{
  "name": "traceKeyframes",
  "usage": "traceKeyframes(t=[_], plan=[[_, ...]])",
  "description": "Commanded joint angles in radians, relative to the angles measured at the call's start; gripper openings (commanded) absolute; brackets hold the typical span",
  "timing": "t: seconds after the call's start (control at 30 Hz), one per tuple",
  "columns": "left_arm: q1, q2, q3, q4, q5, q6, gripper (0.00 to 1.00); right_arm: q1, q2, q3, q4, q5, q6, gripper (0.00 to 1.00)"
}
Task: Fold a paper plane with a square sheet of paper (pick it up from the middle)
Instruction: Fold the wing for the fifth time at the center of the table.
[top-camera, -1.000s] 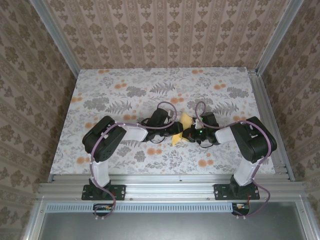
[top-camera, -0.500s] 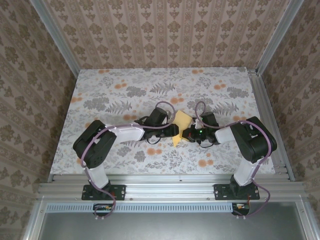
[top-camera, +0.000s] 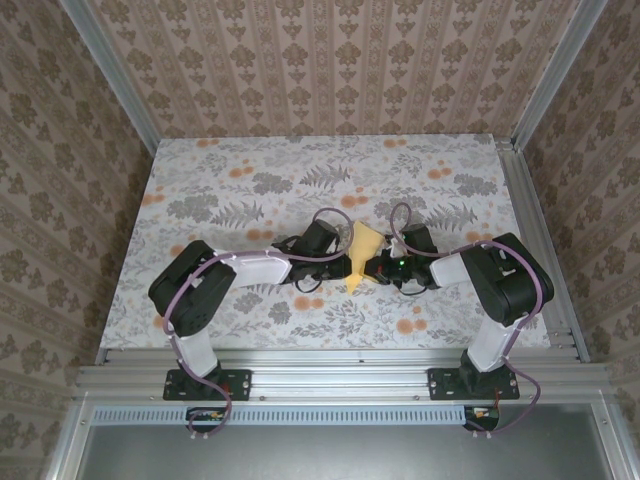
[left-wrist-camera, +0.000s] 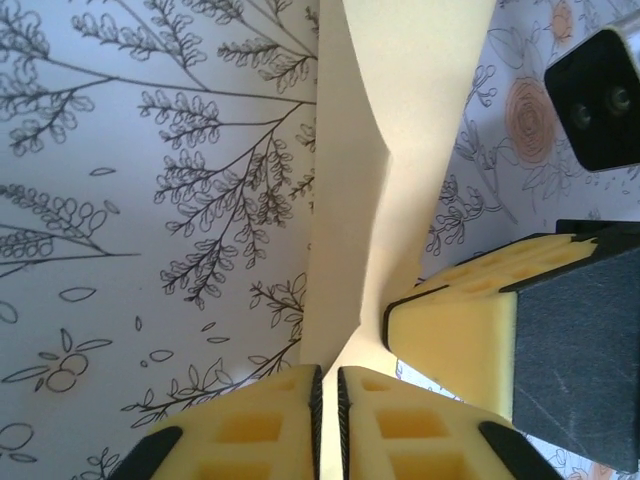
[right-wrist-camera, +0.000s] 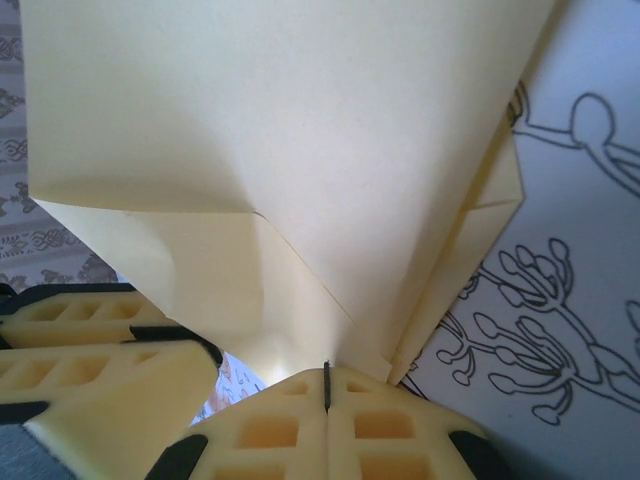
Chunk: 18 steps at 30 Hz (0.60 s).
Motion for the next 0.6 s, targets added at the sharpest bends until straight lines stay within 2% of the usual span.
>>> traceKeyframes(t=[0.0, 0.17, 0.57], plan=[[-0.011, 0.010, 0.033, -0.043, -0.019, 0.027, 0.08, -0.025, 0.014, -0.007, -0.080, 0.091, -0.021, 0.00], [-0.013, 0.019, 0.061, -0.063, -0.026, 0.042, 0.00, -0.025, 0.016, -0.009, -0.079, 0.092, -0.022, 0.00], [-0.024, 0.049, 0.117, -0.070, 0.020, 0.054, 0.00, -0.024, 0.020, -0.007, -0.086, 0.096, -0.029, 0.00]])
